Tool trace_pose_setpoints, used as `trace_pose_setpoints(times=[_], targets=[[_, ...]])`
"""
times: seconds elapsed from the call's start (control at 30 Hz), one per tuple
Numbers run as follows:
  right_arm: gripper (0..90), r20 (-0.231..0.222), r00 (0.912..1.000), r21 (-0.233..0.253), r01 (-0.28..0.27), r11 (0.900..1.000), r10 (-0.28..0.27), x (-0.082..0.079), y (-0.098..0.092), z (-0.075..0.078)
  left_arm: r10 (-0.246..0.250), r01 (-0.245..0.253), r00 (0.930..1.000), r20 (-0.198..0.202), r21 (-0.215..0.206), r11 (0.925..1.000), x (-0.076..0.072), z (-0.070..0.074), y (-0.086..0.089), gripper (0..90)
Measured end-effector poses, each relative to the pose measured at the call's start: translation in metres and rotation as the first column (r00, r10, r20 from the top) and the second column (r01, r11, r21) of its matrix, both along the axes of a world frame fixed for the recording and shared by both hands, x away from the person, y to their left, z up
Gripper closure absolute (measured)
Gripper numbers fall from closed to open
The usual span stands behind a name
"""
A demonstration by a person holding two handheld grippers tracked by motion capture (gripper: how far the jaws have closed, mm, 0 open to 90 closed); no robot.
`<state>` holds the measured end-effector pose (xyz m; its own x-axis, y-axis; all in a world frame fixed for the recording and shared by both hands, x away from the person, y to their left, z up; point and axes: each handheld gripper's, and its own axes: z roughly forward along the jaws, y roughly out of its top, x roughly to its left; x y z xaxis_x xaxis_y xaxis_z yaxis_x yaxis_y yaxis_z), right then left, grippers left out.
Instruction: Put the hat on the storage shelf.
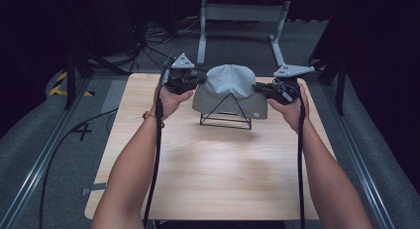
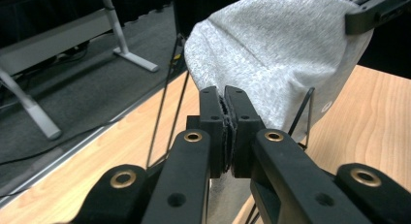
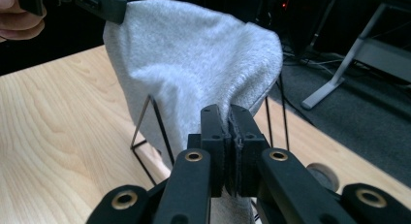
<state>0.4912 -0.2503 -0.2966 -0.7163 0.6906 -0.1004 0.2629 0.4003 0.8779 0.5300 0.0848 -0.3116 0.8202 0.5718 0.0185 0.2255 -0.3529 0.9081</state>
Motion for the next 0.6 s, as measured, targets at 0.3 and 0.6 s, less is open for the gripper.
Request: trace_pose_setpoints(times=[0.3,0.6], targets=[[86.1,-0.038,0.9993,0.002,-0.001,1.0,0.001,-0.003,-0.006,-0.03,0.0,0.0,1.0,-0.003,0.019,0.9998,-0.004,-0.033,-0.004,87.3],[86.1,-0.077,0.9969,-0.031,0.014,0.999,-0.016,0.0,-0.006,-0.055,0.001,0.001,0.9995,-0.032,0.051,0.9987,-0.005,-0.057,-0.005,87.3]])
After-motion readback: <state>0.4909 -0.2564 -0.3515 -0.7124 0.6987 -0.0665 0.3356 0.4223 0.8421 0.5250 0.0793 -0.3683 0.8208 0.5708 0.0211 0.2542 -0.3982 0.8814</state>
